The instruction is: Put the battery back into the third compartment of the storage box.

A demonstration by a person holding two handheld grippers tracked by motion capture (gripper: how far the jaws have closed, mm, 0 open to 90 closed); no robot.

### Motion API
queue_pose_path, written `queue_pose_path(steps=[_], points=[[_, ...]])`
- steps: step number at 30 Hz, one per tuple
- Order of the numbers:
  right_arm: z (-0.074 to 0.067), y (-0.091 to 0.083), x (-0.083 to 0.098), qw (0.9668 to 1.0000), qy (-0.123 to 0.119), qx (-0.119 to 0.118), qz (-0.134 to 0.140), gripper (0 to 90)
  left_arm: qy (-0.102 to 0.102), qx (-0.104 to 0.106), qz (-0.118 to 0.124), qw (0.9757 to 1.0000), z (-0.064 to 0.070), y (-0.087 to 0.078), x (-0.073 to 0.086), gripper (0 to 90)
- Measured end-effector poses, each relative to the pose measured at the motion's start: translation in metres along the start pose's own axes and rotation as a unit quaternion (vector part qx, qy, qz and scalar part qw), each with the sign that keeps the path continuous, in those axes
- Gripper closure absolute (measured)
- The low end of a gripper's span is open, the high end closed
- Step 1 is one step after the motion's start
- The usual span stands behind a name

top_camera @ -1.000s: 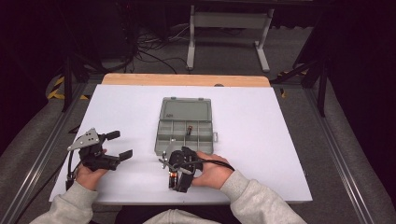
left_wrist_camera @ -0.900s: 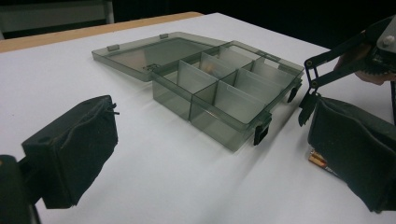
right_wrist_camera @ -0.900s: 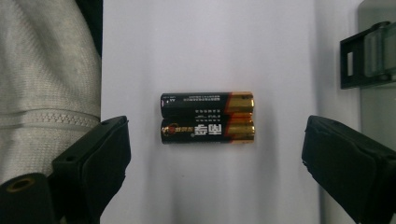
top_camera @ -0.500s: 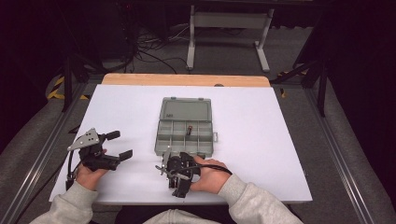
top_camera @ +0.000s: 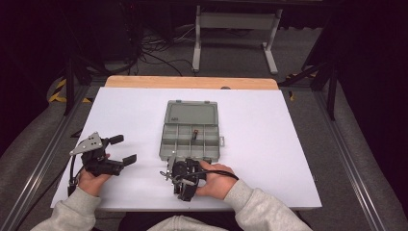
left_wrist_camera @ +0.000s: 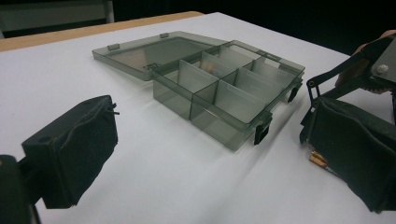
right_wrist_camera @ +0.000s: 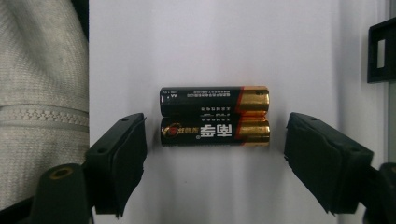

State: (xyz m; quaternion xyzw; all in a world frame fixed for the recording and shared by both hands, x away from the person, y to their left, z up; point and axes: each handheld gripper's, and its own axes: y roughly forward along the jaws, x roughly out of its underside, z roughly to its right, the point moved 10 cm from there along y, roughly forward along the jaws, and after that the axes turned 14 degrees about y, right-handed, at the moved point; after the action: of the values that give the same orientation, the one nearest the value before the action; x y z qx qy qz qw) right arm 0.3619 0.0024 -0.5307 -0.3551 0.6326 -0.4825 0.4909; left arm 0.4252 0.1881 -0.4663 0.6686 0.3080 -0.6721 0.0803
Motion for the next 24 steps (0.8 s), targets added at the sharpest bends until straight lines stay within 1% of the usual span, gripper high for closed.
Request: queue_pose_path(steps=[4,5,6,8,9,12,14,24], points=[[-0.0017,-0.0014,0.0003,1.0000,0.004,0.000,-0.003,27.9,0.000,0.001,-0.001,1.0000,0.0002,0.0000,0.0002,2.0],[-0.0031,-0.0017,0.0000,1.0000,0.003,-0.002,-0.001,30.3,0.000,0.001,-0.001,1.0000,0.0002,0.0000,0.0002,2.0],[-0.0028,-0.0017,-0.0005,1.0000,-0.002,-0.002,0.001,31.2,0.000,0.000,0.000,1.0000,0.0002,0.0001,0.0000,2.0],[-0.0031,-0.0021,-0.0006,1.0000,-0.002,-0.002,0.001,33.2,0.000,0.000,0.000,1.0000,0.0002,0.0001,0.0000,2.0],[-0.0032,-0.0026,-0.0008,1.0000,-0.003,-0.003,0.001,36.3,0.000,0.000,0.000,1.0000,0.0002,0.0001,0.0000,2.0],[-0.0030,-0.0033,-0.0010,1.0000,-0.007,-0.002,0.002,38.6,0.000,0.000,0.000,1.0000,0.0002,0.0001,-0.0001,2.0],[-0.0034,-0.0037,-0.0007,1.0000,-0.002,-0.003,0.002,40.7,0.000,0.000,0.000,1.0000,0.0002,0.0000,-0.0001,2.0],[-0.0028,-0.0054,-0.0011,1.0000,-0.003,-0.004,0.002,41.1,0.000,-0.001,0.001,1.0000,-0.0003,-0.0005,-0.0003,2.0]])
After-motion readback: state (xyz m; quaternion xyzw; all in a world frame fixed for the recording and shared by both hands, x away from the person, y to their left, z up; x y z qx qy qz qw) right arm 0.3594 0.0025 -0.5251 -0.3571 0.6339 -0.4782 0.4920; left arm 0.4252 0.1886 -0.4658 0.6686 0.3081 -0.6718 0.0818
